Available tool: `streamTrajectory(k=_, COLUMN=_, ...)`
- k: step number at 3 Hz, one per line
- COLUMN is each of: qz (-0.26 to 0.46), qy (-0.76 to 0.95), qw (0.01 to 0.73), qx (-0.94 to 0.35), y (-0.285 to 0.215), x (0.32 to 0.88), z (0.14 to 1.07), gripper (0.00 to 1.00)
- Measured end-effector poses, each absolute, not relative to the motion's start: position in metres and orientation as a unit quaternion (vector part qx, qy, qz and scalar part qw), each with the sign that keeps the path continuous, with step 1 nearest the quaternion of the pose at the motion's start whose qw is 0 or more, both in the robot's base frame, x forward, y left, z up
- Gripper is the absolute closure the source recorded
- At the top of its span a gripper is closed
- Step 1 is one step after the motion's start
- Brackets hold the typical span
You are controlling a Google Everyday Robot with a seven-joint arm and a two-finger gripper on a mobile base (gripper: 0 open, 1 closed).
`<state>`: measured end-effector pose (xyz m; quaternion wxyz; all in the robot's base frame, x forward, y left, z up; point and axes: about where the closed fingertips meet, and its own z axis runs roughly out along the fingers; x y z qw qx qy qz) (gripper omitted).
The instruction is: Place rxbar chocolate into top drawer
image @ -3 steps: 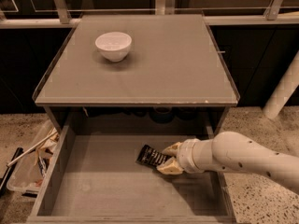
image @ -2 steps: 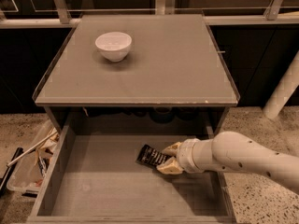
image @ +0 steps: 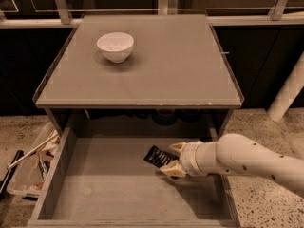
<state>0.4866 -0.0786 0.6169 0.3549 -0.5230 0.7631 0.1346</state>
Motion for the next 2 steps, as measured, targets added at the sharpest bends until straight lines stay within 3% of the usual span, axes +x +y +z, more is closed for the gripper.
streamTrajectory(k=1, qz=0.135, qy=0.763, qw=0.355, qx=-0.523, y=-0.0786, x=0.4866, z=0.6169, gripper=0.00)
streamTrajectory(k=2, qz=0.135, qy=0.763, qw=0.355, qx=-0.523, y=-0.0786, x=0.4866, z=0.6169, gripper=0.00)
